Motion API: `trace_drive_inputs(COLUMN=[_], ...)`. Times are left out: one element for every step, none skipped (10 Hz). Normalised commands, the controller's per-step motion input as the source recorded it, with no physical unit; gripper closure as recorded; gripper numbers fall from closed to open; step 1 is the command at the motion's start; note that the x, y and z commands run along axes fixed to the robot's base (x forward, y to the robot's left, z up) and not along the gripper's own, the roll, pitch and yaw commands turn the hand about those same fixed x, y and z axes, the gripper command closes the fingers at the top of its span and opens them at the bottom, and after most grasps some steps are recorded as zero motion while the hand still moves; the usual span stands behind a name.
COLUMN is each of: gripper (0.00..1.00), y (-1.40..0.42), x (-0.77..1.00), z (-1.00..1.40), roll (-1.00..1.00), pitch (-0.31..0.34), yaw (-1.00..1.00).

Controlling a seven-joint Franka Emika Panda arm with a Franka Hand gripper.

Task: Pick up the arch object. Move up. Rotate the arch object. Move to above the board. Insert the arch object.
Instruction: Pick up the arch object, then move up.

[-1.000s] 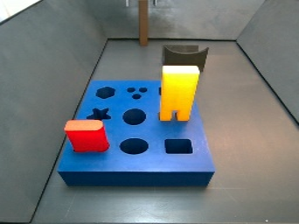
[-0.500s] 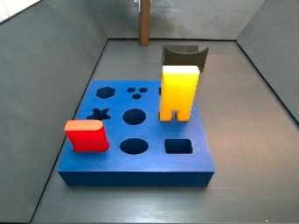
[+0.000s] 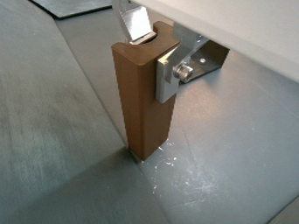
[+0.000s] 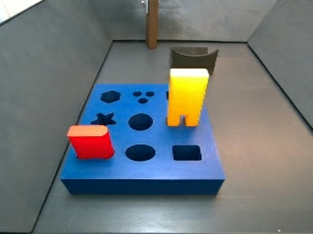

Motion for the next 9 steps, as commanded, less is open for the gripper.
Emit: trace_drive_inputs(gripper=[1.0, 1.0, 1.0, 1.0, 1.0, 1.0, 1.0, 1.0, 1.0], y=[0.0, 0.0, 0.0, 0.0, 0.0, 0.0, 0.0, 0.0, 0.05], x=[0.0, 0.0, 0.0, 0.0, 0.0, 0.0, 0.0, 0.0, -0.06], z=[0.0, 0.0, 0.0, 0.0, 0.0, 0.0, 0.0, 0.83, 0.81], roll=[0.0, 0.0, 0.0, 0.0, 0.0, 0.0, 0.0, 0.0, -0.01], pitch=[0.0, 0.0, 0.0, 0.0, 0.0, 0.0, 0.0, 0.0, 0.037], yaw=[0.0, 0.0, 0.0, 0.0, 0.0, 0.0, 0.0, 0.0, 0.03])
